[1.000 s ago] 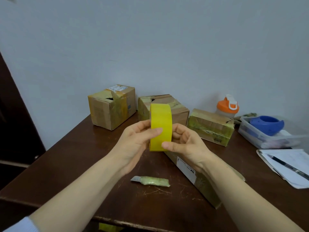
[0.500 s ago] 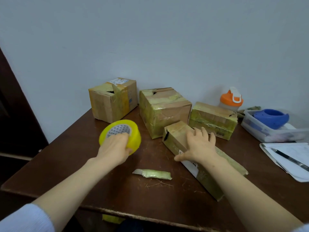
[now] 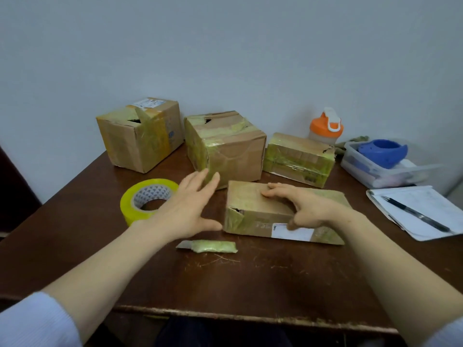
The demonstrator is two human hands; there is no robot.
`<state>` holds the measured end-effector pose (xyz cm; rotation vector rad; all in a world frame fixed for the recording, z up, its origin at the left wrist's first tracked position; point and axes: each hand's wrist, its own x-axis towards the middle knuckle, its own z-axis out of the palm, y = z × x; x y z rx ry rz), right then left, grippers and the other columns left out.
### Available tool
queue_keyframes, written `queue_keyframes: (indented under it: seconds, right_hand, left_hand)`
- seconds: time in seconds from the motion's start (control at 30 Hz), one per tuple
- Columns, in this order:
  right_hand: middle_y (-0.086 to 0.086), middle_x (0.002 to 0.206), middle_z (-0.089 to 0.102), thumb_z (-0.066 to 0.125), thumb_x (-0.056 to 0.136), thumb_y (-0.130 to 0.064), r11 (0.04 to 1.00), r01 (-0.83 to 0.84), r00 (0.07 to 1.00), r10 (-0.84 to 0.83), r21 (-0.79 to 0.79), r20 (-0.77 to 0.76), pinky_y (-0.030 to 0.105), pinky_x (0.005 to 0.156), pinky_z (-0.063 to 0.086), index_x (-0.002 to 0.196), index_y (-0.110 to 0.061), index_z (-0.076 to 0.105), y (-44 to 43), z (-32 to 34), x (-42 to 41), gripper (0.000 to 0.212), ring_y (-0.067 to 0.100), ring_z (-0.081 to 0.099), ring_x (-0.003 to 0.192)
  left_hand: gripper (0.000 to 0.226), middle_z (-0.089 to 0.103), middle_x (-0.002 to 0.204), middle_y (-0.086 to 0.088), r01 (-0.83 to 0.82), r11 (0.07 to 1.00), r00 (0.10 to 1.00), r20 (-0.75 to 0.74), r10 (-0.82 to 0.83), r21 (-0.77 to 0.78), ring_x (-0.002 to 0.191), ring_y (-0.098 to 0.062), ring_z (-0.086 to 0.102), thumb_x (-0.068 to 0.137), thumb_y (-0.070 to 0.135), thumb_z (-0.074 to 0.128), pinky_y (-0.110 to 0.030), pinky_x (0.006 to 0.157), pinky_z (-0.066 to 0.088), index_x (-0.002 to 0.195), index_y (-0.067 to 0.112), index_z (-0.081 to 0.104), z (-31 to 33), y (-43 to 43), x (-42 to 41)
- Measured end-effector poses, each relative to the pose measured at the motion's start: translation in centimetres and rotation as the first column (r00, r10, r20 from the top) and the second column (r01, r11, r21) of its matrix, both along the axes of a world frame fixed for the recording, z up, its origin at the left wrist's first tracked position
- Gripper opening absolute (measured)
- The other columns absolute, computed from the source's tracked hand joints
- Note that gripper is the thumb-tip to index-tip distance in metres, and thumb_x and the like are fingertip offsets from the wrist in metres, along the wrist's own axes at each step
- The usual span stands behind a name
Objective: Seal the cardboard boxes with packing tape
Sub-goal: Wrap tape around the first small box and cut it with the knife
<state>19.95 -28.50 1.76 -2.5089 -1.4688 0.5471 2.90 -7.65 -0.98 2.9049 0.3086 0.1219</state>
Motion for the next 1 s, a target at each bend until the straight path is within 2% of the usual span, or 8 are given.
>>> queue_keyframes:
  seconds: [0.1,0.27,0.63,0.7,0.77,0.83,0.9,1.0]
  right_hand:
    - [-0.005,0.155,0.021,0.08,0.074,-0.023,0.994,0.049,0.996,-0.041,0.102,-0.076,0.017,0.102,0.023,0.143,-0.024,0.039,0.2,-0.1,0.0,0.08,0.012,0.024,0.139]
    - [-0.008,0.154,0.025,0.08,0.073,-0.029,0.973,0.083,0.991,-0.058,0.214,-0.12,0.009,0.097,0.02,0.139,-0.026,0.047,-0.1,-0.8,-0.2,0.073,0.01,0.025,0.139]
    - [-0.007,0.156,0.021,0.081,0.07,-0.031,0.988,0.032,0.998,-0.025,0.151,-0.051,0.021,0.11,0.016,0.139,-0.027,0.046,-0.2,-1.0,0.0,0.078,0.009,0.015,0.144]
    - [-0.007,0.154,0.027,0.079,0.073,-0.026,0.986,0.029,0.998,-0.02,0.164,-0.053,0.023,0.112,0.02,0.137,-0.025,0.048,-0.1,-0.6,-0.1,0.071,0.011,0.022,0.142]
    - [-0.007,0.144,0.045,0.078,0.075,-0.022,0.98,0.052,0.994,-0.032,0.191,-0.103,0.024,0.109,0.031,0.131,-0.022,0.056,-0.1,0.5,0.1,0.06,0.011,0.04,0.132]
    - [-0.004,0.12,0.067,0.077,0.076,-0.019,0.965,0.104,0.975,-0.051,0.24,-0.216,0.028,0.1,0.045,0.118,-0.019,0.067,-0.1,2.0,0.4,0.042,0.009,0.06,0.11]
    - [-0.003,0.096,0.074,0.075,0.079,-0.016,0.949,0.125,0.968,-0.052,0.291,-0.246,0.029,0.089,0.053,0.104,-0.016,0.074,0.2,3.4,0.8,0.025,0.007,0.065,0.089]
    - [-0.002,0.106,0.071,0.065,0.088,-0.018,0.956,0.108,0.991,-0.08,0.272,-0.11,0.025,0.094,0.047,0.112,-0.014,0.071,1.2,3.8,0.8,0.024,0.007,0.062,0.098]
  left_hand:
    - [0.088,-0.004,0.157,0.011,0.253,0.928,0.964,-0.008,-0.266,-0.274,0.142,-0.002,-0.008,0.083,0.041,0.065,-0.019,0.113,0.002,0.151,0.024,0.011,0.8,-1.9,2.2]
    - [0.064,0.017,0.157,0.006,0.289,0.939,0.956,0.01,-0.292,-0.185,0.144,-0.008,0.008,0.092,0.031,0.056,-0.013,0.109,0.004,0.148,0.022,0.028,-0.1,-1.4,3.9]
    - [0.055,0.032,0.15,0.005,0.276,0.954,0.956,0.132,-0.261,-0.117,0.141,-0.008,0.021,0.09,0.03,0.058,-0.016,0.112,0.013,0.141,0.021,0.041,-0.9,-1.8,3.7]
    - [0.054,0.034,0.149,0.005,0.268,0.954,0.958,0.137,-0.251,-0.133,0.141,-0.008,0.023,0.089,0.031,0.059,-0.015,0.111,0.014,0.14,0.021,0.043,-0.5,-1.9,3.8]
    - [0.053,0.042,0.145,0.006,0.246,0.945,0.964,0.157,-0.216,-0.214,0.137,-0.007,0.032,0.087,0.037,0.058,-0.016,0.11,0.021,0.137,0.023,0.048,0.2,-1.8,3.9]
    - [0.051,0.053,0.135,0.01,0.2,0.908,0.977,0.151,-0.154,-0.368,0.127,-0.003,0.043,0.083,0.045,0.056,-0.016,0.103,0.034,0.132,0.03,0.053,1.1,-1.6,4.1]
    - [0.045,0.061,0.124,0.012,0.173,0.876,0.984,0.124,-0.13,-0.45,0.118,0.0,0.05,0.086,0.044,0.055,-0.015,0.095,0.04,0.13,0.032,0.055,1.6,-1.7,4.4]
    - [0.035,0.063,0.121,0.007,0.122,0.811,0.989,0.14,-0.049,-0.572,0.115,-0.006,0.054,0.095,0.032,0.052,-0.025,0.101,0.041,0.128,0.024,0.058,1.6,-2.1,5.1]
